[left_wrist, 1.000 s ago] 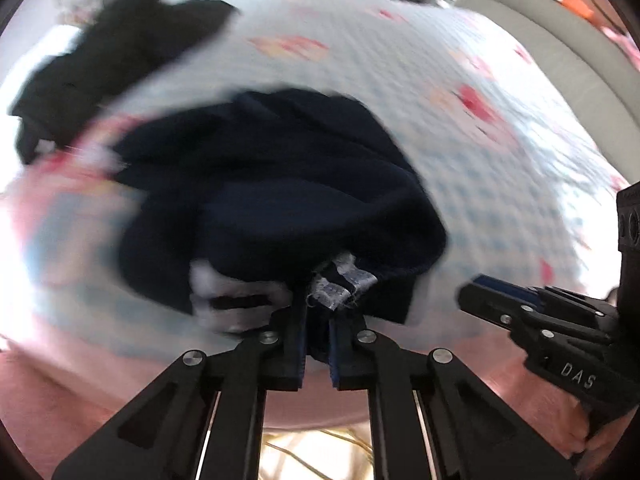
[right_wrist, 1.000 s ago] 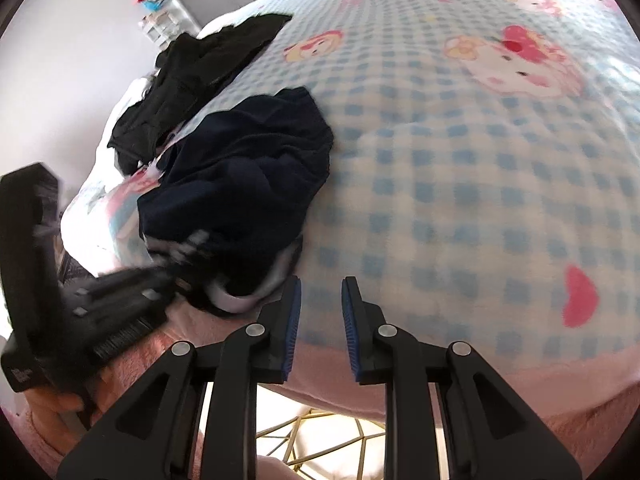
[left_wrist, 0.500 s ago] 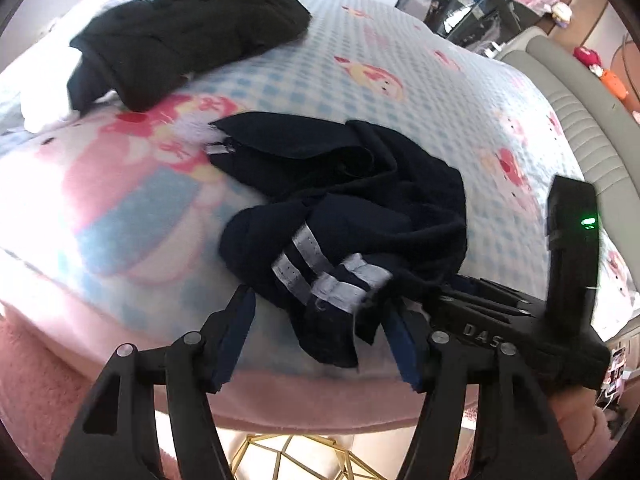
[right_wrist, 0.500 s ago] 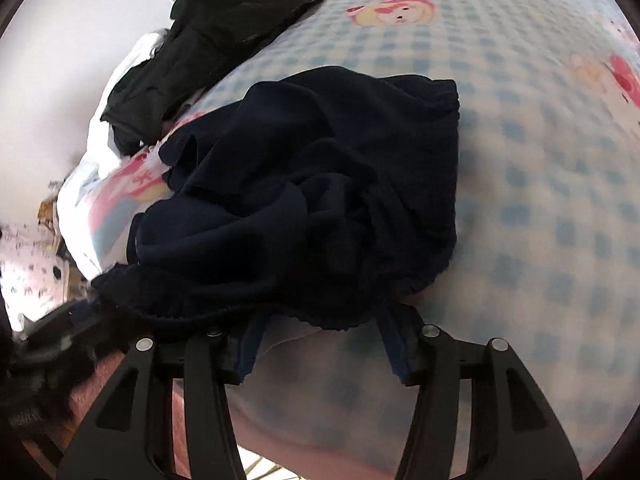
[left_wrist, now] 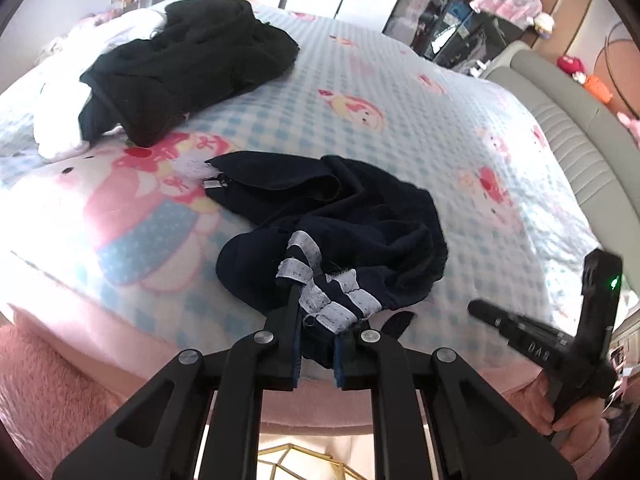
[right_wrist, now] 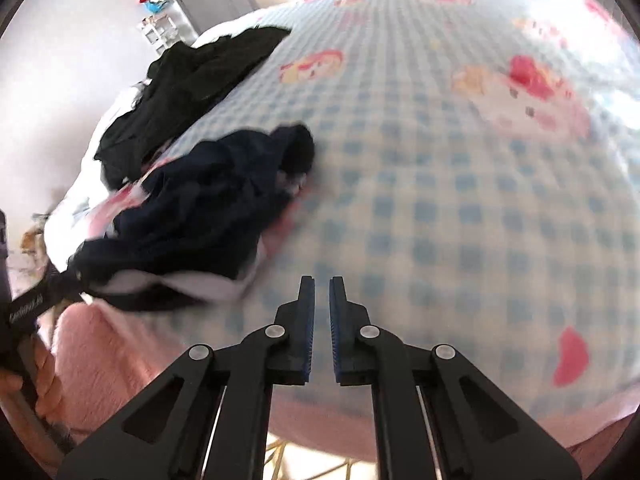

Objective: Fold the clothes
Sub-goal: 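Carry the navy garment with both grippers and swing it out flat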

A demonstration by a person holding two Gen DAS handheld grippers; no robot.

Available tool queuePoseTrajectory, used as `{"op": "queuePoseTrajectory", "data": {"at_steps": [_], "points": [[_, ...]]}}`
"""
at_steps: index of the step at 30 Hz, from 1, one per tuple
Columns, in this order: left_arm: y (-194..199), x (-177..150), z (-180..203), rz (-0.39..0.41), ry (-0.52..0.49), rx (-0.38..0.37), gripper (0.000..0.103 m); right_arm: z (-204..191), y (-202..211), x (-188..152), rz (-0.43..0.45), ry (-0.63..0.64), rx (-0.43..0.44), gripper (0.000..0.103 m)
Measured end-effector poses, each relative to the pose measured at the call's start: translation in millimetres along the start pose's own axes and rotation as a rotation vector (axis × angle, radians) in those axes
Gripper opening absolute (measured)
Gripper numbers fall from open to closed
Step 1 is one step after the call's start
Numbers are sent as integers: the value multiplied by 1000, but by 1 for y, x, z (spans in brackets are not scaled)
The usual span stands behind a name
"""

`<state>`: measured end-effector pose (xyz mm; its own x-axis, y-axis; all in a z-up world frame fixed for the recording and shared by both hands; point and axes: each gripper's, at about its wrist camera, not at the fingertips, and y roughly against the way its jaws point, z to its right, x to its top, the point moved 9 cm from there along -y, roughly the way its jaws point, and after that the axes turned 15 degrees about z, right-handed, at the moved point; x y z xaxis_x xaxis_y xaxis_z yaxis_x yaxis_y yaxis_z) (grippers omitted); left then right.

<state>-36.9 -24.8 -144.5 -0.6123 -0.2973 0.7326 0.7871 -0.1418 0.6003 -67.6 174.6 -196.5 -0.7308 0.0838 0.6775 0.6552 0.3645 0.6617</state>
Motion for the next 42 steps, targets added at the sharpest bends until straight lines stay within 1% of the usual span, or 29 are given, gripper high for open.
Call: {"op": "queuePoseTrajectory", "data": {"at_steps": [1, 3, 4, 5, 8, 10, 12, 14, 16, 18, 19, 21, 22, 23, 24, 25, 26, 29, 32, 35, 36, 40, 41, 42], "points": [[3, 4, -3, 15, 21, 0, 12, -2, 0, -1, -3, 6, 14, 7], [10, 13, -11, 45, 50, 14, 12, -15, -4, 0, -5, 27, 40, 13], [13, 16, -16, 51, 54, 24, 12, -23, -8, 2, -7, 36, 54, 20], [15, 18, -24, 52, 52, 48, 12, -30, -12, 3, -10, 42, 67, 24], [20, 17, -50, 50, 81, 102, 12, -50, -29, 12, -14, 48, 91, 30], [23, 13, -64, 50, 105, 122, 12, -62, -44, 19, -14, 59, 84, 31], [29, 14, -78, 63, 122, 144, 12, -69, -58, 26, -18, 61, 79, 35], [36, 16, -90, 78, 138, 162, 12, -69, -72, 33, -7, 73, 37, 49], [42, 19, -101, 91, 146, 174, 12, -62, -83, 39, 2, 85, -38, 50], [45, 21, -109, 96, 150, 186, 12, -55, -89, 43, 4, 50, -68, 50], [45, 20, -111, 89, 152, 182, 12, -51, -93, 44, 3, 27, -80, 50], [42, 17, -111, 68, 156, 166, 12, -49, -100, 44, -12, -6, -51, 49], [40, 15, -111, 57, 159, 158, 12, -49, -100, 43, -21, -2, -30, 32], [38, 13, -110, 47, 156, 152, 12, -53, -100, 43, -27, 18, -17, 10], [37, 11, -107, 42, 147, 149, 12, -55, -97, 46, -15, 49, -27, 8], [35, 11, -103, 38, 138, 147, 12, -54, -92, 49, 8, 74, -49, 7], [33, 10, -99, 34, 128, 146, 15, -53, -85, 54, 32, 94, -72, 6], [17, 0, -76, -14, 100, 104, 15, -41, -57, 74, 107, 109, -119, 6], [-2, -7, -40, -60, 46, 36, 15, -18, -17, 97, 185, 110, -176, 6], [-17, -4, 6, -78, -2, -53, 15, 12, 39, 115, 263, 79, -223, 6], [-19, 2, 23, -70, -14, -87, 15, 21, 59, 121, 290, 72, -239, 6], [-12, 33, 80, 27, -63, -168, 15, 40, 147, 140, 425, 62, -285, 6], [-13, 37, 93, 33, -83, -183, 15, 44, 164, 143, 448, 60, -295, 6], [-15, 38, 105, 31, -108, -194, 15, 50, 170, 143, 447, 63, -320, 6]]}}
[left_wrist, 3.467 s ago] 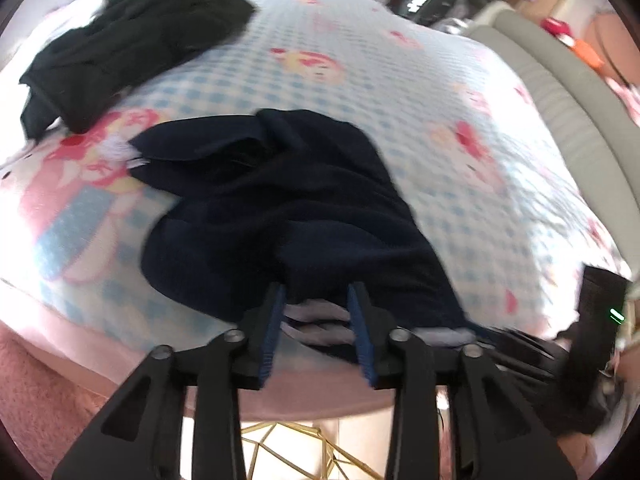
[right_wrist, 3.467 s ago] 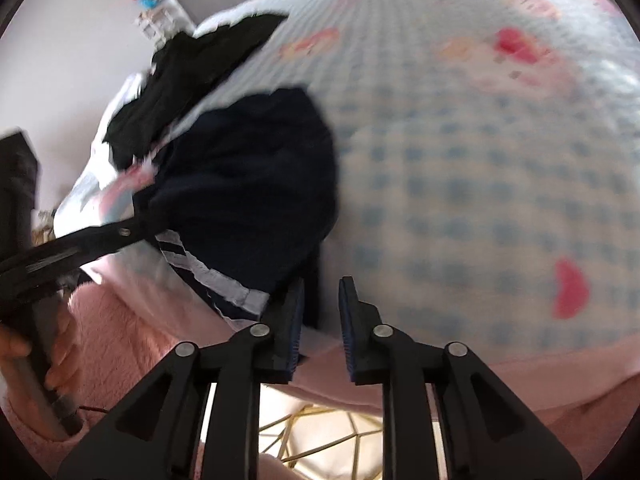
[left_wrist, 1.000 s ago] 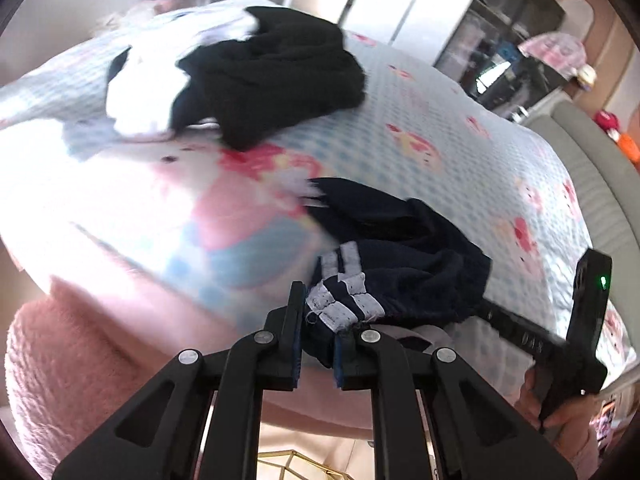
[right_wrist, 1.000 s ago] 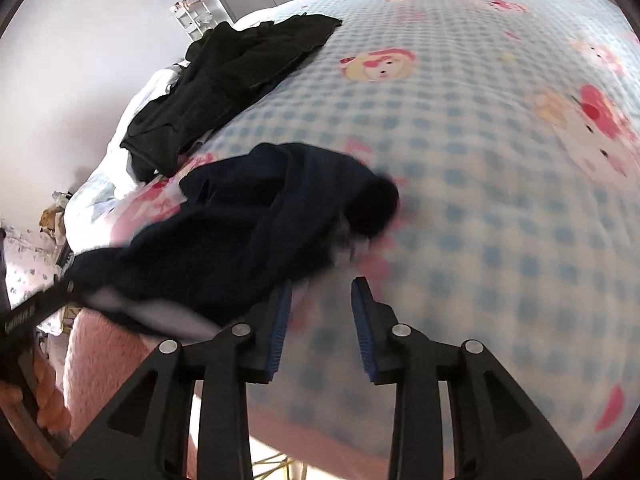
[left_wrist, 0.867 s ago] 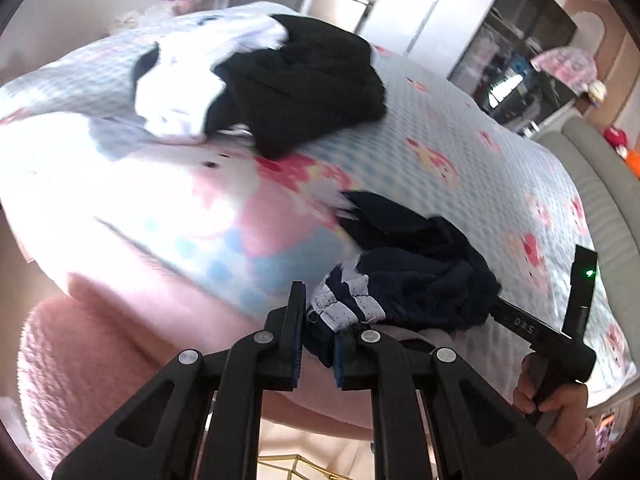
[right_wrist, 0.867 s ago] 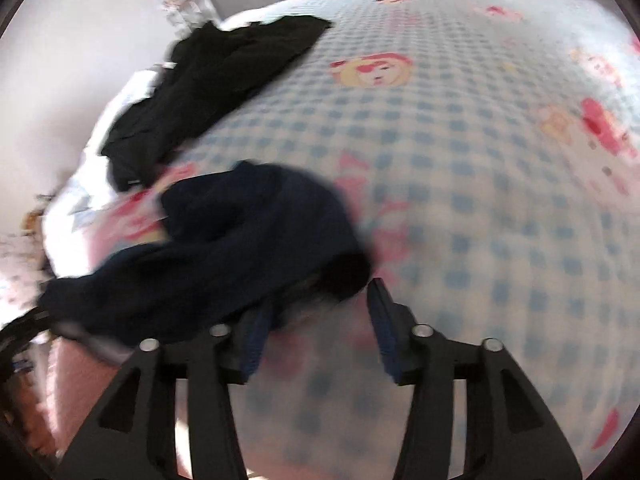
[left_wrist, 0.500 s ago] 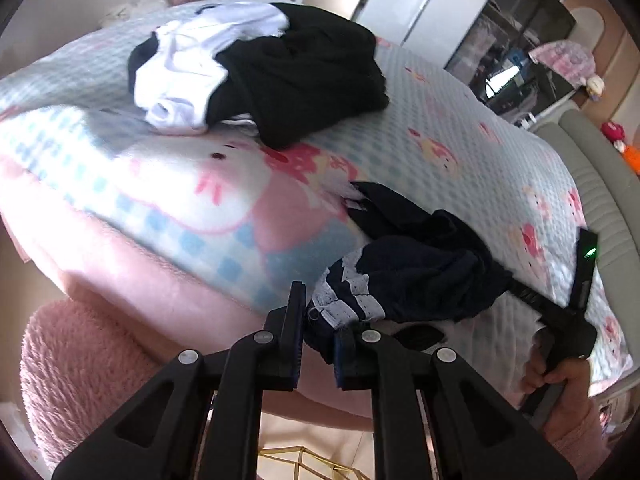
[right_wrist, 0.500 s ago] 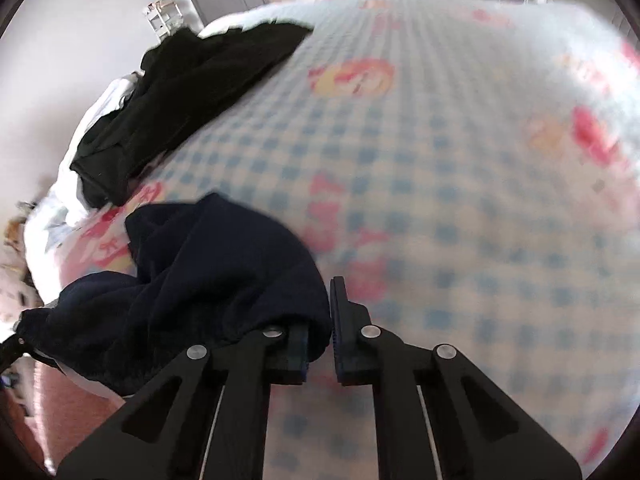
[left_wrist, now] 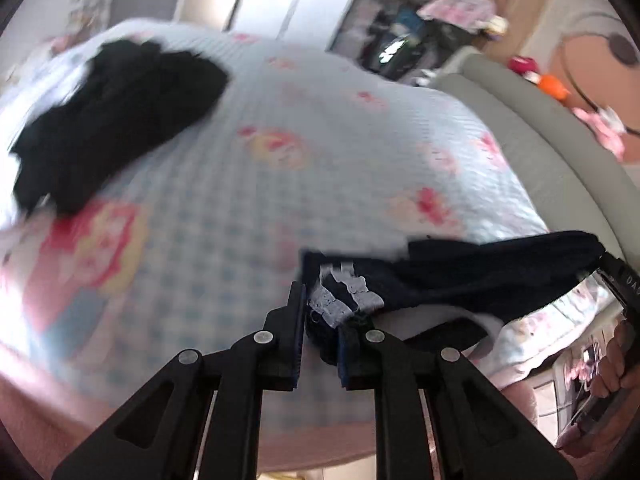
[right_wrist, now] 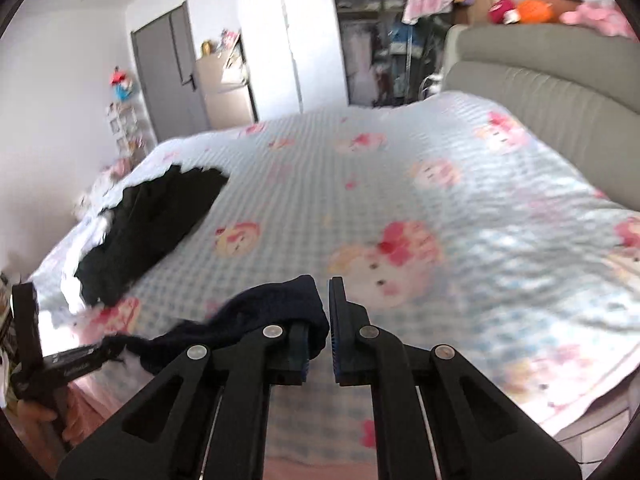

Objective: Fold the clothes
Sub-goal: 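Carry the navy garment with both grippers and swing it out flat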

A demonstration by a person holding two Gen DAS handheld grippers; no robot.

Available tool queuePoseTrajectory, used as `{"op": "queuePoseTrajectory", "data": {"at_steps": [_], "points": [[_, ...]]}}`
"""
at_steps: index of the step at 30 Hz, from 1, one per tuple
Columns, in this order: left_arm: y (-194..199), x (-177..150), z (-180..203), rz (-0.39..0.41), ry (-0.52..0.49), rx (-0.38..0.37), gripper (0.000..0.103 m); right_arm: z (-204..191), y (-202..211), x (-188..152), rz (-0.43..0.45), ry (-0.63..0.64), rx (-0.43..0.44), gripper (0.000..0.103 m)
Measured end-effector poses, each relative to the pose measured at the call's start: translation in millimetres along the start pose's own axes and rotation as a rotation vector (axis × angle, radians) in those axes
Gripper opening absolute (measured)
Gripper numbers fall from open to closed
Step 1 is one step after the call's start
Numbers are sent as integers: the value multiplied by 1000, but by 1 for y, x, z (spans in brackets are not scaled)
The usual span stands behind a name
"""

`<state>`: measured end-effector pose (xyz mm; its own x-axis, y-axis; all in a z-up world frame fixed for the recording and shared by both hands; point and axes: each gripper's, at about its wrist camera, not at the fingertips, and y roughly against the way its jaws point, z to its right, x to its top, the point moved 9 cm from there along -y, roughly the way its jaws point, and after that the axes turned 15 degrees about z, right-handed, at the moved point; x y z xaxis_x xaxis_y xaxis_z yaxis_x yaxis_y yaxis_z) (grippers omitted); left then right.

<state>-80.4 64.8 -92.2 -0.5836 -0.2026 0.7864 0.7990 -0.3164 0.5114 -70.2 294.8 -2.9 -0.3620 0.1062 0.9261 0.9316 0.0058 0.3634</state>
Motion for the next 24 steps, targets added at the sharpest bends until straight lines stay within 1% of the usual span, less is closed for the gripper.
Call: {"op": "queuePoseTrajectory", "data": {"at_steps": [2, 4, 6, 7, 9, 11, 13, 15, 16, 17, 18, 20, 21, 22, 23, 24], "points": [[-13, 6, 10, -14, -27, 4, 15, 16, -1, -3, -18, 38, -68, 6], [-24, 17, 17, -17, -49, 20, 13, 28, -16, -14, -66, 70, -123, 6], [-25, 56, 28, 31, -70, 16, 13, 30, -34, -17, -104, 62, -101, 6], [-19, 83, 35, 77, -94, 13, 13, 28, -40, -7, -91, 64, -91, 6], [2, 138, 51, 190, -157, 18, 13, 22, -36, 33, -4, 88, -77, 6], [28, 181, 62, 293, -208, 30, 13, 12, -25, 81, 106, 81, -49, 6], [48, 201, 62, 355, -212, 30, 13, 4, -10, 123, 208, 56, -30, 6], [63, 208, 56, 394, -198, 22, 13, -2, 9, 152, 302, 15, -8, 7], [63, 200, 50, 383, -194, 24, 13, -6, 16, 158, 335, -6, 12, 7], [62, 189, 43, 363, -191, 30, 13, -10, 18, 156, 344, -16, 25, 8], [58, 172, 35, 329, -190, 43, 13, -13, 18, 144, 328, -21, 31, 8], [29, 115, 12, 175, -167, 72, 13, -16, 6, 100, 244, -20, 23, 10], [14, 85, -1, 90, -154, 85, 13, -17, -2, 73, 186, -25, 15, 10], [0, 52, -15, 4, -128, 105, 13, -15, -15, 36, 102, -37, -1, 10], [-13, 17, -31, -84, -93, 129, 13, -13, -27, -4, 7, -57, -21, 10], [-26, -17, -46, -172, -59, 153, 13, -10, -40, -49, -105, -89, -48, 10]]}}
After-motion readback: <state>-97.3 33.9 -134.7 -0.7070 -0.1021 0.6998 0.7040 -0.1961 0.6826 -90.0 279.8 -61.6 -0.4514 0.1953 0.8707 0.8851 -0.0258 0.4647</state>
